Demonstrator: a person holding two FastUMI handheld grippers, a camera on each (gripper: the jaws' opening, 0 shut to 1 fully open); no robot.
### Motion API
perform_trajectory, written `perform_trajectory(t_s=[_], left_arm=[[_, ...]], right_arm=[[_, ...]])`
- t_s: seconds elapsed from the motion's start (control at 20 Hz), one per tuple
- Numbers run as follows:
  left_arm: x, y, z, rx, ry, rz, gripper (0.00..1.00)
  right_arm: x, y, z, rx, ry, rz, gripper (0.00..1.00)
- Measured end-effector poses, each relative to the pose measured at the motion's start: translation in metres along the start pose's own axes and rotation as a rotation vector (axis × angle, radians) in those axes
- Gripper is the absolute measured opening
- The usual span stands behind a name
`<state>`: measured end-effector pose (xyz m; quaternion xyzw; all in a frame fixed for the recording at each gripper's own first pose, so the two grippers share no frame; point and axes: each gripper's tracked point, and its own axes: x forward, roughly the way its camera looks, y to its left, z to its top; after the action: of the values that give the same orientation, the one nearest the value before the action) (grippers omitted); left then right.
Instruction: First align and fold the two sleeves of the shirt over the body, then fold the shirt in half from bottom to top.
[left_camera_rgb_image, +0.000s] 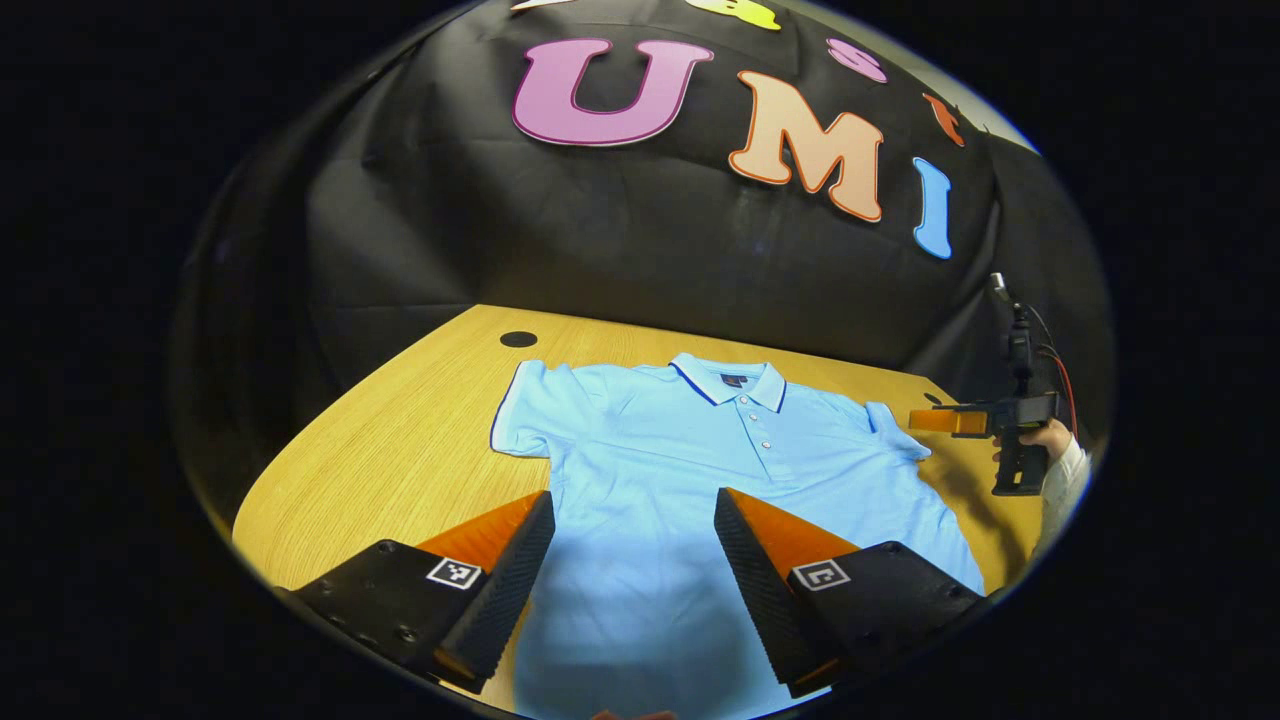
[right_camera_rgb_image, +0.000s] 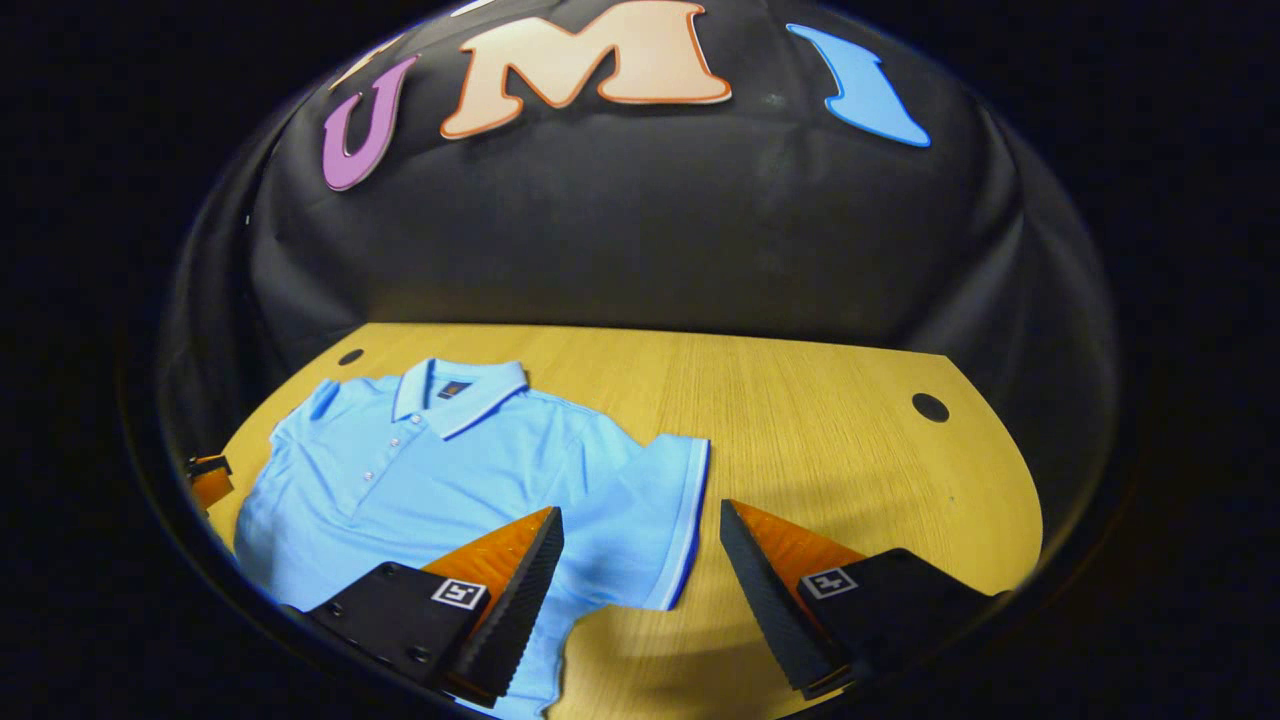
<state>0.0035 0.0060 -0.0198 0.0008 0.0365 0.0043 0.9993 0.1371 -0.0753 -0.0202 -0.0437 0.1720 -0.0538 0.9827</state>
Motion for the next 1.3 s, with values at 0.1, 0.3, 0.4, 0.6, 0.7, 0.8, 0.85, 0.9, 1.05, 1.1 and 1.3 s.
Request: perform_trajectory(t_s=[0.1, 0.3, 0.4, 0.6, 0.7, 0.8, 0.85, 0.9, 1.05, 1.1, 1.3], left_arm=[[-0.003, 0.003, -0.001, 0.003, -0.002, 0.005, 0.96], [-0.007, 0.005, -0.001, 0.000, -0.006, 0.009, 0.96], [-0.006, 0.004, -0.002, -0.005, 0.000, 0.006, 0.96], [-0.007, 0.003, -0.004, -0.005, 0.001, -0.001, 0.96], [-0.008, 0.003, -0.005, -0.003, 0.005, -0.003, 0.96], [-0.008, 0.003, -0.005, -0.004, 0.002, -0.004, 0.96], [-0.009, 0.003, -0.004, -0.003, 0.001, -0.006, 0.96], [-0.008, 0.002, -0.005, -0.001, 0.003, -0.008, 0.96], [-0.009, 0.000, -0.004, 0.002, 0.003, -0.014, 0.96], [-0.010, -0.001, -0.004, 0.003, 0.002, -0.017, 0.96], [-0.010, -0.001, -0.001, 0.011, -0.006, -0.015, 0.96]], right_arm=[[0.012, -0.001, -0.007, 0.018, 0.037, 0.007, 0.95], [0.022, -0.004, -0.026, 0.012, 0.093, 0.014, 0.95], [0.022, -0.004, -0.028, 0.003, 0.100, 0.014, 0.98], [0.021, 0.004, -0.030, -0.008, 0.097, 0.046, 0.87], [0.021, 0.006, -0.029, -0.010, 0.094, 0.061, 0.74], [0.021, 0.008, -0.030, -0.011, 0.091, 0.070, 0.63], [0.022, 0.012, -0.031, -0.003, 0.094, 0.080, 0.62], [0.023, 0.012, -0.030, 0.005, 0.095, 0.082, 0.49], [0.022, 0.013, -0.030, 0.025, 0.098, 0.089, 0.26], [0.021, 0.014, -0.031, 0.042, 0.106, 0.094, 0.24], [0.023, 0.017, -0.029, 0.104, 0.096, 0.103, 0.03]])
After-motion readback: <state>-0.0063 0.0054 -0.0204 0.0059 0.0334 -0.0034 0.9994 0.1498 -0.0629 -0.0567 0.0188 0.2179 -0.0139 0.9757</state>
